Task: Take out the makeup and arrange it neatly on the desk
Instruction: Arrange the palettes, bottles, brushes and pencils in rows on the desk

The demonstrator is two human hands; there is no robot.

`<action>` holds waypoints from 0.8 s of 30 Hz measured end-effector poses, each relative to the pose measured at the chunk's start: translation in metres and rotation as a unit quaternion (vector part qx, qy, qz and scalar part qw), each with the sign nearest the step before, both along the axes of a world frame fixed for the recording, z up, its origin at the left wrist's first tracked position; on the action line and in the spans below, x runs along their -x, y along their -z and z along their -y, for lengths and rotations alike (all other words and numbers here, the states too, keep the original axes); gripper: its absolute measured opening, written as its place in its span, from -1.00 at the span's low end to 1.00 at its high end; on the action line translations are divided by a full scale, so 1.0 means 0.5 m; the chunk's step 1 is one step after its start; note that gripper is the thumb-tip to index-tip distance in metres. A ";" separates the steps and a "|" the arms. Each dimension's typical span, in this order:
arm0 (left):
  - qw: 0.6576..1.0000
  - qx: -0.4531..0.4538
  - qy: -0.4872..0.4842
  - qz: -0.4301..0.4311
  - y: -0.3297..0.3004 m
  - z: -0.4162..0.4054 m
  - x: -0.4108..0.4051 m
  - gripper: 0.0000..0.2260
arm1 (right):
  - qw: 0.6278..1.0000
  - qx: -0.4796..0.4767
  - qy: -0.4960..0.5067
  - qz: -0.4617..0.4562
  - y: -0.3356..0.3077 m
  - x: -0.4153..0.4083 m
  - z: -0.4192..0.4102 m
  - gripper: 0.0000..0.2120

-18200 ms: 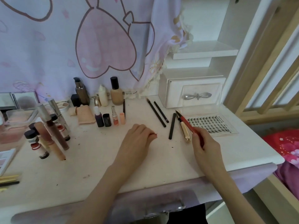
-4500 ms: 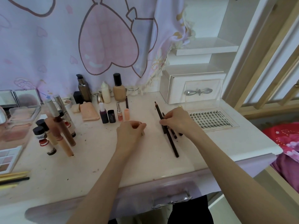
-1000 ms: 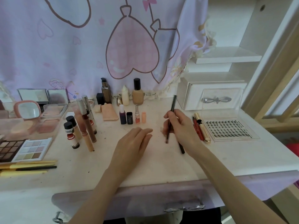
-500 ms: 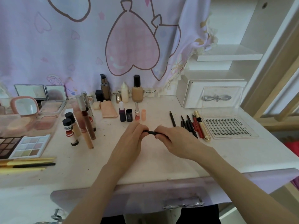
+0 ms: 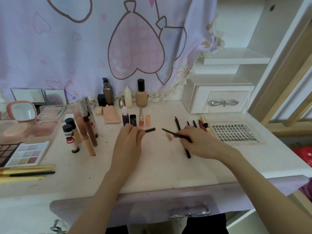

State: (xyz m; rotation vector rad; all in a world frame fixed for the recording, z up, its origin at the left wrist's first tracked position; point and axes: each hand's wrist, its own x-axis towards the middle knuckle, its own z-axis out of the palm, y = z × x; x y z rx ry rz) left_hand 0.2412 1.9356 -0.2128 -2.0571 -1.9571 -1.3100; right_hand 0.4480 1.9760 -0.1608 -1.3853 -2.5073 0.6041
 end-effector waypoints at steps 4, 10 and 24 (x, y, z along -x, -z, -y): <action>0.998 0.037 -0.045 0.018 0.012 -0.010 0.004 -0.79 | 0.986 0.047 0.100 -0.125 0.000 0.006 -0.013 -0.79; 0.996 0.080 -0.016 -0.039 0.021 -0.007 0.002 -0.78 | 0.969 0.057 0.177 -0.160 0.017 0.086 -0.035 -0.83; 0.990 0.136 0.028 -0.034 0.023 -0.046 -0.045 -0.77 | 0.978 -0.100 0.180 0.036 0.067 0.126 -0.055 -0.77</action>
